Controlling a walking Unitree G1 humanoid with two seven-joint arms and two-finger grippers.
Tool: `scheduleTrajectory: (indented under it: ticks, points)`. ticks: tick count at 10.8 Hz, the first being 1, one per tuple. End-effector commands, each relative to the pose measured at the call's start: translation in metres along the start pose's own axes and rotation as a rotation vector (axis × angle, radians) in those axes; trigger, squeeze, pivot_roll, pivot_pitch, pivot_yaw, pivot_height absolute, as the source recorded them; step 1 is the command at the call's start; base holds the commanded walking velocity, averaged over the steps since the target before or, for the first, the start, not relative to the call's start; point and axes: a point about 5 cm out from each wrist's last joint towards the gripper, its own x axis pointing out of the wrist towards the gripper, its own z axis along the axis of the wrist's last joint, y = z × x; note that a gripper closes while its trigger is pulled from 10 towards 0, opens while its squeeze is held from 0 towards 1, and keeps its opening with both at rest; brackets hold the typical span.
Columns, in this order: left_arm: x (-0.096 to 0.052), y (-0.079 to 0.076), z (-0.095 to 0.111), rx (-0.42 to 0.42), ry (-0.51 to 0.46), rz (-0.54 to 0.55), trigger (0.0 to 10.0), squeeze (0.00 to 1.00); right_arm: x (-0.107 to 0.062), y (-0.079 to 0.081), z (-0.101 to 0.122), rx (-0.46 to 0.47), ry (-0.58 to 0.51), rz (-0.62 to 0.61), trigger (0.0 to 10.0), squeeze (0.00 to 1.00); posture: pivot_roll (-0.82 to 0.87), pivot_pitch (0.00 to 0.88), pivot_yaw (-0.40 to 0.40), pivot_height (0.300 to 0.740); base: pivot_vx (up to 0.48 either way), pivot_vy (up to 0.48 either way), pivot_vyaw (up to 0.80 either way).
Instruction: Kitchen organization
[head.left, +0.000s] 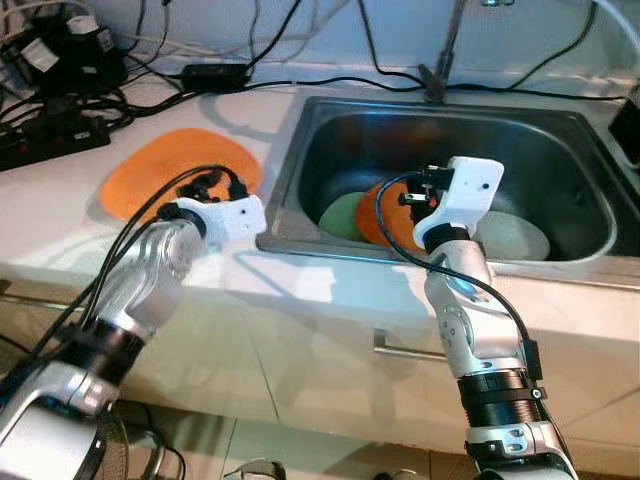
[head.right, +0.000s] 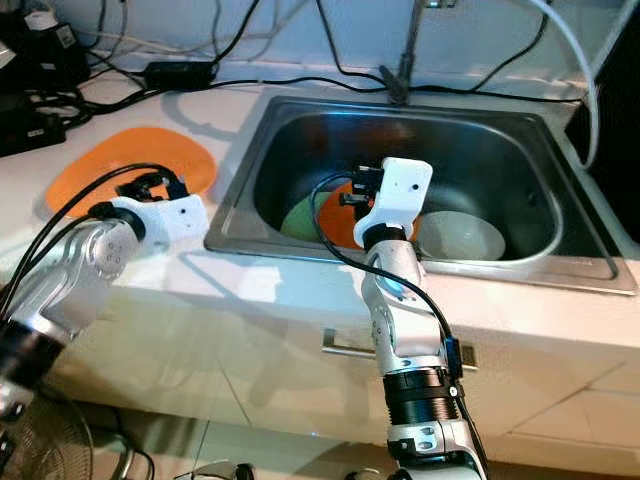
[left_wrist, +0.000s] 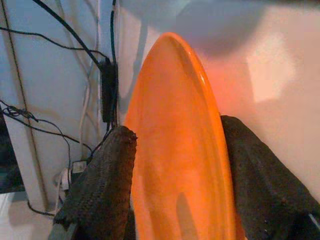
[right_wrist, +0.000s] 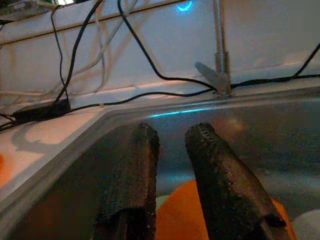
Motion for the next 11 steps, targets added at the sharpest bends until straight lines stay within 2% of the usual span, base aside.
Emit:
scheduleTrajectory:
  ticks: [1, 2, 3, 4, 11]
  points:
    - [0.003, -0.016, -0.011, 0.021, 0.060, -0.068, 10.0, 0.00, -0.002, -0.001, 0.001, 0.004, 0.000, -0.011, 10.0, 0.00, 0.05, 0.062, 0.056, 0.740, 0.000, 0.000, 0.00]
    - [0.006, -0.016, -0.014, 0.026, 0.085, -0.071, 10.0, 0.00, -0.001, -0.001, 0.002, 0.006, -0.001, -0.012, 10.0, 0.00, 0.05, 0.060, 0.056, 0.740, 0.000, 0.000, 0.00]
    - [0.008, -0.016, -0.016, 0.025, 0.097, -0.078, 2.1, 0.00, -0.001, -0.001, 0.002, 0.007, 0.000, -0.012, 10.0, 0.00, 0.05, 0.061, 0.058, 0.740, 0.000, 0.000, 0.00]
    - [0.010, -0.017, -0.015, 0.024, 0.090, -0.088, 0.0, 0.00, -0.001, -0.001, 0.002, 0.006, 0.001, -0.014, 10.0, 0.00, 0.05, 0.065, 0.059, 0.740, 0.000, 0.000, 0.00]
    - [0.012, -0.026, -0.006, 0.010, 0.056, -0.128, 0.0, 0.00, -0.001, -0.008, 0.001, 0.010, 0.012, -0.043, 10.0, 0.00, 0.04, 0.092, 0.062, 0.740, 0.000, 0.000, 0.00]
